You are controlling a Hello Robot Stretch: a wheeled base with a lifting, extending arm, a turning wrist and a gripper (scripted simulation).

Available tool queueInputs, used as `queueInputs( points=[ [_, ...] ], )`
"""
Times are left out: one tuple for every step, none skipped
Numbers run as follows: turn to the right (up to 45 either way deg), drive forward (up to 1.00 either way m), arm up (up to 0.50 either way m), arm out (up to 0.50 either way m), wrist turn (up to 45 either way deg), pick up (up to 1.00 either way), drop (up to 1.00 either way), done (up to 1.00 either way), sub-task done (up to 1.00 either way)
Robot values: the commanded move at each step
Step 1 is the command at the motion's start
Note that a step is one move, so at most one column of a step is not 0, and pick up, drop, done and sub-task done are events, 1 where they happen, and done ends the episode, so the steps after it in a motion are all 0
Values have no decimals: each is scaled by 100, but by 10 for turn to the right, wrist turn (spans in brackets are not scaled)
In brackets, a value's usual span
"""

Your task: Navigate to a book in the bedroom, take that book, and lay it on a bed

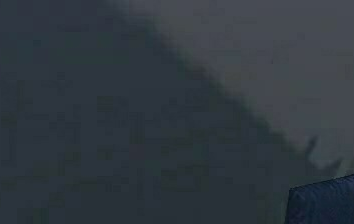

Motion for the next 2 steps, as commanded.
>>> queueInputs(
  points=[
    [450, 0, 0, 0, 0, 0, 0, 0, 0],
    [450, 0, 0, 0, 0, 0, 0, 0, 0]
  ],
)
